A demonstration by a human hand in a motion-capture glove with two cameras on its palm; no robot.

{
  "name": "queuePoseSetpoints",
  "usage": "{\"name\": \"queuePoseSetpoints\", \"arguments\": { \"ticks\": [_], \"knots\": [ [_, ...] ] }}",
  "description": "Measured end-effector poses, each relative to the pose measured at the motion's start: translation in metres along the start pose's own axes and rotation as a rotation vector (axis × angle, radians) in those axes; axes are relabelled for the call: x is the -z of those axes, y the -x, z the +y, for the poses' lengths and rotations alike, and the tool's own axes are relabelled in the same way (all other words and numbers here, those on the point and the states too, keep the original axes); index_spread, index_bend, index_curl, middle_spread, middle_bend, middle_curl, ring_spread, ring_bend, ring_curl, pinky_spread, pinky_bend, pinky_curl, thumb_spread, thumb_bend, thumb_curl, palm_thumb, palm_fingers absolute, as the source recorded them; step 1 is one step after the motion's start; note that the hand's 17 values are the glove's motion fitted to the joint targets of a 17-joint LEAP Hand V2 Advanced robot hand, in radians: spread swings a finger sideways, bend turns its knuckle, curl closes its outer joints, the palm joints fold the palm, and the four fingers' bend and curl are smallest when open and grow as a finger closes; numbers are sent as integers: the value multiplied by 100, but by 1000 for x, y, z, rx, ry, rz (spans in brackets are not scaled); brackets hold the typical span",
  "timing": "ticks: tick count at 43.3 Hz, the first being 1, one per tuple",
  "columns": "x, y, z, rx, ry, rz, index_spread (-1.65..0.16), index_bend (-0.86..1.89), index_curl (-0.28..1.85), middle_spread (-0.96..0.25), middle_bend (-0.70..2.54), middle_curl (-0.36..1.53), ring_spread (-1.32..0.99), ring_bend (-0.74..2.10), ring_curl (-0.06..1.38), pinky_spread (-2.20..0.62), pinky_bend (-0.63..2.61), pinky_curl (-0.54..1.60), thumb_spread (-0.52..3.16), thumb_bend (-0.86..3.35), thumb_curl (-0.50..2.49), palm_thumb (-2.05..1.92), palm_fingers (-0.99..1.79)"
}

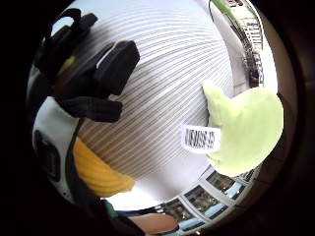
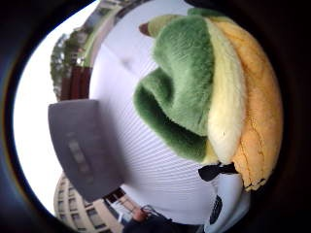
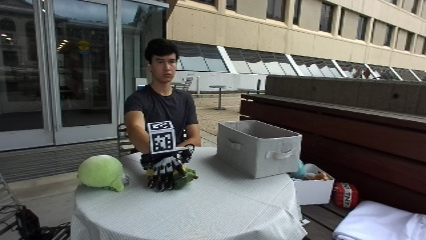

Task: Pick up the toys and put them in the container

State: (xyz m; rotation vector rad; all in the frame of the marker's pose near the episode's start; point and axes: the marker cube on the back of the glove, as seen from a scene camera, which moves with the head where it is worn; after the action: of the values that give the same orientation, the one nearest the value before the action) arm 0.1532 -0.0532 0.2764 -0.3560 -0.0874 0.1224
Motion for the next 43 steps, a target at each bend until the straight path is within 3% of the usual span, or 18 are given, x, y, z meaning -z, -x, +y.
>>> {"name": "queuePoseSetpoints", "arguments": {
  "ticks": [4, 7, 8, 11, 23, 29, 33, 40, 43],
  "knots": [
    [8, 2, -11, -41, -168, 51, -28, 12, 6, -11, 85, 65, -27, 105, 52, -17, 115, 35, 143, 52, 50, 94, 45],
    [19, 2, 1, -26, -82, 90, -28, 15, 6, -10, 87, 65, -29, 107, 52, -22, 116, 35, 142, 54, 53, 98, 58],
    [23, 1, 4, -20, -57, 93, -28, 21, 8, -10, 87, 64, -29, 114, 52, -27, 111, 33, 141, 55, 55, 101, 79],
    [33, 1, 8, -12, -65, 94, -29, 19, 8, -13, 94, 63, -32, 110, 46, -34, 102, 29, 132, 53, 59, 102, 100],
    [89, 14, 19, -37, -85, 69, -30, 12, 9, -24, 91, 59, -37, 115, 47, -44, 88, 31, 112, 31, 59, 78, 114],
    [127, 32, 18, -50, -179, 64, -31, 18, 9, -29, 85, 58, -37, 122, 49, -47, 87, 31, 104, 20, 58, 68, 118],
    [154, 57, 29, -82, -209, 57, -31, 20, 10, -31, 85, 59, -37, 124, 49, -48, 86, 32, 95, 16, 61, 69, 120],
    [205, 109, 48, 41, -278, 78, -33, 28, 15, -34, 87, 61, -38, 126, 50, -49, 85, 34, 81, 13, 67, 71, 122],
    [227, 139, 63, -36, -243, 81, -33, 31, 16, -35, 88, 62, -38, 126, 50, -49, 84, 34, 77, 12, 70, 71, 122]
  ]
}}
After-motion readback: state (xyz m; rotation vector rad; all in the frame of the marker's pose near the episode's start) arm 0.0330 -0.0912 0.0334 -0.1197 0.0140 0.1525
